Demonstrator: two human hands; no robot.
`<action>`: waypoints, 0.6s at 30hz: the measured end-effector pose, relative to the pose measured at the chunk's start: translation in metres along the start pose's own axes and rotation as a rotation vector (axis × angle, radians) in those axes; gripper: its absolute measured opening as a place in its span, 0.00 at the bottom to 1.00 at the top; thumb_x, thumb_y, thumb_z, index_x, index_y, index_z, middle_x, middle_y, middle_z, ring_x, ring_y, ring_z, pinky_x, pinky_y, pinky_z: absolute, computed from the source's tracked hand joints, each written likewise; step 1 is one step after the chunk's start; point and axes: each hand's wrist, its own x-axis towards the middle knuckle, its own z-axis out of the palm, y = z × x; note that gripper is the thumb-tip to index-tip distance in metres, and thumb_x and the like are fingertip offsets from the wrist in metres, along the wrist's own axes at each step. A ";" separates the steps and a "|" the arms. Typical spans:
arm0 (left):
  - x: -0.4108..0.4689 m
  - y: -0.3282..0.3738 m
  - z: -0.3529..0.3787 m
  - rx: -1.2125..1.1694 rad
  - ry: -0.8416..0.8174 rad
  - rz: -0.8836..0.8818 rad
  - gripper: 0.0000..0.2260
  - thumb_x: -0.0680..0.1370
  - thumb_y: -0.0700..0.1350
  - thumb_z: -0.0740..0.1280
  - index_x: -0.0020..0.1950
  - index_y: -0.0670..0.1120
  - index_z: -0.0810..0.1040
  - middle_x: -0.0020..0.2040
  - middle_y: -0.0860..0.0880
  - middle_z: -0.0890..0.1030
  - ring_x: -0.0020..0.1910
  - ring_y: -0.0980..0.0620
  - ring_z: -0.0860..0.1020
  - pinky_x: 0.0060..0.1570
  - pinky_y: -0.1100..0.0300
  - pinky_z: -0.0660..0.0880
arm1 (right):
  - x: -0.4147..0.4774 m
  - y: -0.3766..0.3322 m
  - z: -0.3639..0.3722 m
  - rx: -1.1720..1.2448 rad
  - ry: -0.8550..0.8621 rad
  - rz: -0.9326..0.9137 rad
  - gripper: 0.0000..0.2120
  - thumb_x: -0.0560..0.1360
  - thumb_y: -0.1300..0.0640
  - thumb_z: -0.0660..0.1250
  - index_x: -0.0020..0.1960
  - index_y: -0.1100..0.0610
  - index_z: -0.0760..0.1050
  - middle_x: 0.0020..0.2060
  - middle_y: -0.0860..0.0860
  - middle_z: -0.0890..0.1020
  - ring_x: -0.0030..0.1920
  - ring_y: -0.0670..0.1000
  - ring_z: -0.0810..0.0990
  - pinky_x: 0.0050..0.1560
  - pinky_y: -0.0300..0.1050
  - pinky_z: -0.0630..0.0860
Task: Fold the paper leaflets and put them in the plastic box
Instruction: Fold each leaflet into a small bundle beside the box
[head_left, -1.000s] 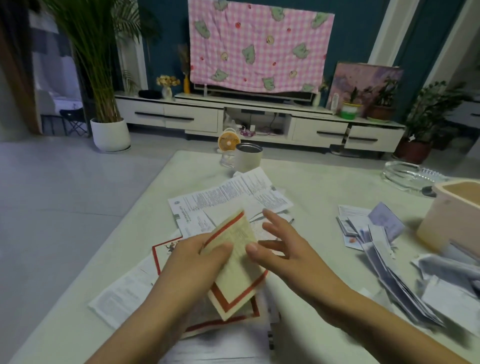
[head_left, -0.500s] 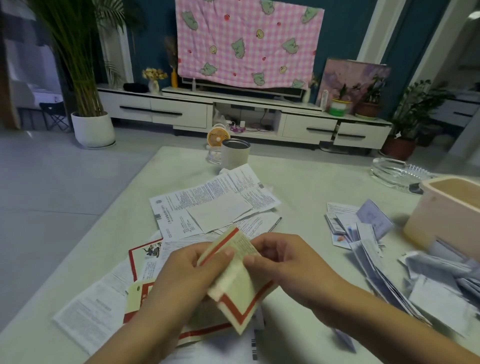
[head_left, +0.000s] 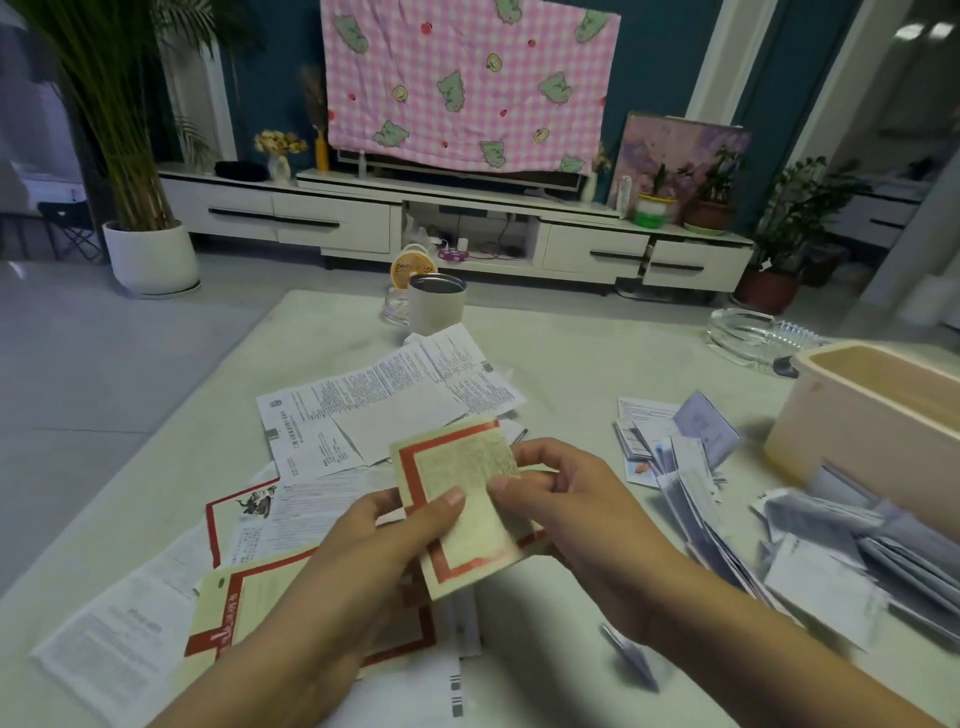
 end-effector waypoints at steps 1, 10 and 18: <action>0.001 0.000 0.004 -0.020 0.044 0.015 0.17 0.71 0.46 0.71 0.59 0.47 0.75 0.40 0.50 0.85 0.41 0.50 0.84 0.49 0.53 0.78 | 0.000 0.001 -0.002 0.019 0.029 -0.004 0.08 0.75 0.66 0.65 0.52 0.57 0.72 0.36 0.55 0.81 0.32 0.48 0.79 0.32 0.39 0.74; 0.005 -0.001 0.018 0.176 0.197 0.455 0.23 0.71 0.38 0.71 0.53 0.63 0.68 0.36 0.49 0.82 0.32 0.54 0.82 0.29 0.64 0.77 | -0.014 0.005 -0.019 -0.173 -0.052 -0.149 0.18 0.71 0.70 0.67 0.53 0.50 0.76 0.52 0.53 0.80 0.40 0.47 0.76 0.38 0.41 0.78; 0.002 -0.012 0.016 0.611 0.122 0.662 0.11 0.70 0.40 0.72 0.35 0.57 0.81 0.41 0.59 0.78 0.40 0.59 0.77 0.37 0.71 0.71 | -0.016 0.008 -0.039 -0.577 0.069 -0.266 0.06 0.72 0.59 0.69 0.43 0.48 0.81 0.42 0.46 0.77 0.41 0.42 0.74 0.42 0.30 0.70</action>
